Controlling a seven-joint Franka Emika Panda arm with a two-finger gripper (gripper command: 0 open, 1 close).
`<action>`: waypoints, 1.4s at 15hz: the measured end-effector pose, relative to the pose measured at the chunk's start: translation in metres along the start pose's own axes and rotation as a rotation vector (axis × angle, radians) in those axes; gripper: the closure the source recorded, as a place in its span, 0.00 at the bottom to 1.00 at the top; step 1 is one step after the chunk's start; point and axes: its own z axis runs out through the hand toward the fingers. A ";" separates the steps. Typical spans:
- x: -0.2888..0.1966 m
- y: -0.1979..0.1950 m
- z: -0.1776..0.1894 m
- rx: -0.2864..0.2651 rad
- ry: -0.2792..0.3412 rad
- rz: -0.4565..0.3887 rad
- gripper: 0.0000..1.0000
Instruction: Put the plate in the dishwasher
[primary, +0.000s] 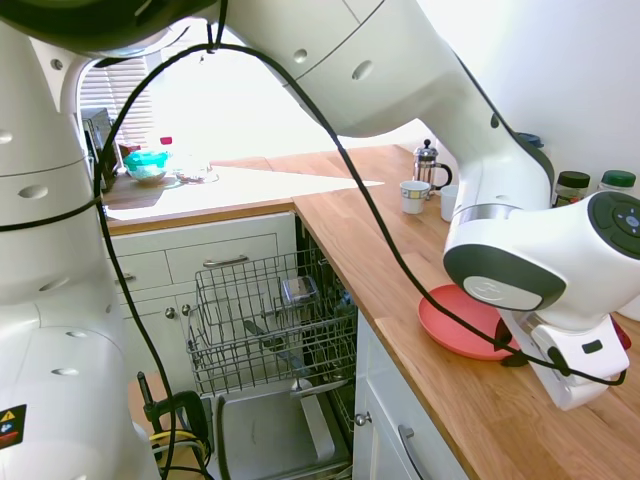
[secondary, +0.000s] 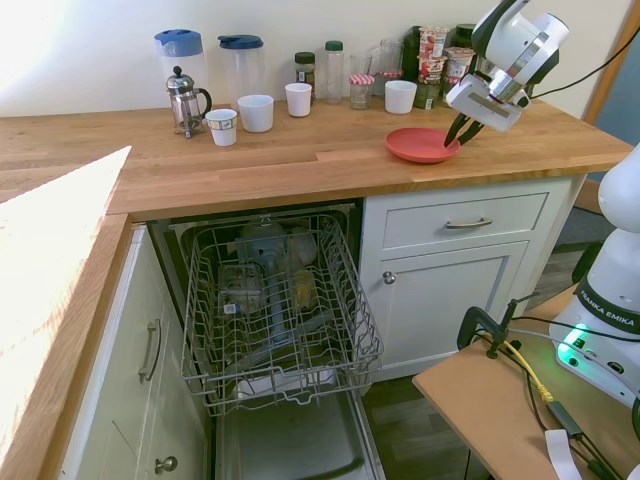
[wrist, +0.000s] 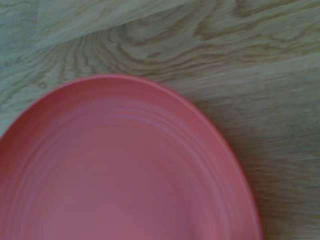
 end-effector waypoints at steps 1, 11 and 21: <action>0.001 -0.001 0.000 0.002 -0.001 0.001 1.00; -0.013 -0.035 -0.043 0.053 0.027 -0.069 1.00; -0.295 -0.230 -0.155 -0.054 0.265 -0.520 1.00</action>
